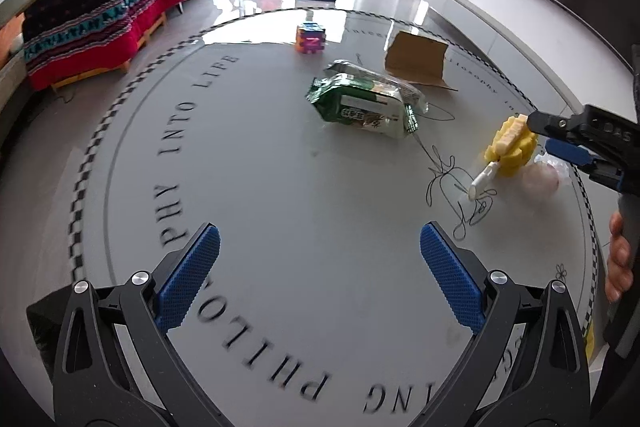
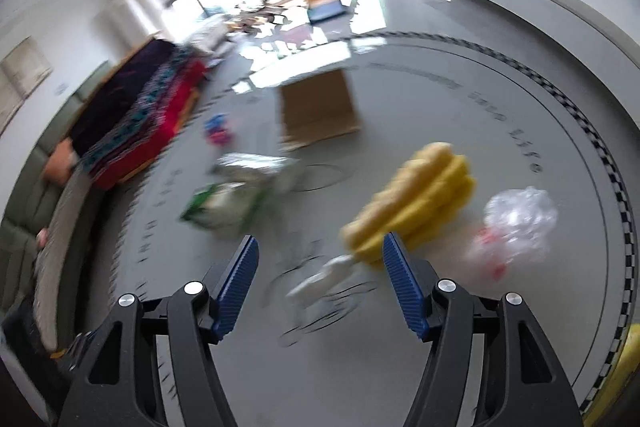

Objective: Collect trash
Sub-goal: 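Grasp the yellow sponge with the right tool, then grasp the green snack pack with the left tool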

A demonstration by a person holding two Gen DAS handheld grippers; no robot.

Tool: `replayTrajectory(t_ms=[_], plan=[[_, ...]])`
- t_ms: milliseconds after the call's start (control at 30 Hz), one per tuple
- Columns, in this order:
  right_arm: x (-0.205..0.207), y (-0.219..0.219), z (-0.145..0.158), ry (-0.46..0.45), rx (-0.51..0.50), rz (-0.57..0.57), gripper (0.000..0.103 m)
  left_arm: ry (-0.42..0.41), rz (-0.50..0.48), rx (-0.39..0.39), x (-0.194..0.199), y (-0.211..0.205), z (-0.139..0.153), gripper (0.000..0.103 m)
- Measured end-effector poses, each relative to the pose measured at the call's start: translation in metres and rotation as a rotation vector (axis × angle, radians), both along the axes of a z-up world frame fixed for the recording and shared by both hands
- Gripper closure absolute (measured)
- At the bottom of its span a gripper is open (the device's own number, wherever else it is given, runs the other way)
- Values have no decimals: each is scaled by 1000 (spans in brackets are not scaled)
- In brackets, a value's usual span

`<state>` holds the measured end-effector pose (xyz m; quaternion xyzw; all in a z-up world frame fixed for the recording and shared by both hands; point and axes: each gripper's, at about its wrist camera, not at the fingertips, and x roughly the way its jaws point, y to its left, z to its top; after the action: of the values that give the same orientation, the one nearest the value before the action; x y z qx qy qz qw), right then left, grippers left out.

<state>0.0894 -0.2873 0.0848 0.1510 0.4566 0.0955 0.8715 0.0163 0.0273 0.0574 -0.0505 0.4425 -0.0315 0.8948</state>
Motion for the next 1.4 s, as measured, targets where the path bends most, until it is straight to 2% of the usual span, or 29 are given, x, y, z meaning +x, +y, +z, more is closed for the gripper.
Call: replayTrajectory(t_ms=[167,233,333,467,533,600,667,733,767,867,933,1033,1267,1400], plan=[[34,-13,-28,72,-36,-55,37,5,-8,-14,25,-5,-4,6],[41,-11,-31,67,-54,-67,30,6,3,-21,32,-4,-5,6],[50,-2,-30,57,-117,-74,22,3,58,-34,44,-1,-5,6],[62,1,-33,35,-218,-125,22,22,205,-86,67,8,1,6],[68,-5,-37,49,-227,-148,22,14,223,-121,76,9,5,6],[74,-12,-44,84,-238,-153,22,14,205,-119,89,3,8,6],[80,-16,-50,102,-275,-142,34,16,201,-104,99,-2,10,6],[82,-17,-52,93,-310,-130,56,40,244,-92,111,-6,7,6],[82,-18,-51,83,-306,-122,57,52,272,-96,115,-7,4,6],[80,-26,-48,64,-186,-57,60,102,372,-128,130,-9,-6,6],[76,-25,-43,32,-170,-39,60,129,429,-139,140,-10,-11,6],[70,-27,-32,-11,-140,-9,60,178,494,-115,155,-16,-21,6],[60,-21,-9,-69,-110,46,59,188,557,-62,166,-24,-24,6],[55,-24,-4,-81,-91,42,59,244,584,-173,173,-22,-32,6]])
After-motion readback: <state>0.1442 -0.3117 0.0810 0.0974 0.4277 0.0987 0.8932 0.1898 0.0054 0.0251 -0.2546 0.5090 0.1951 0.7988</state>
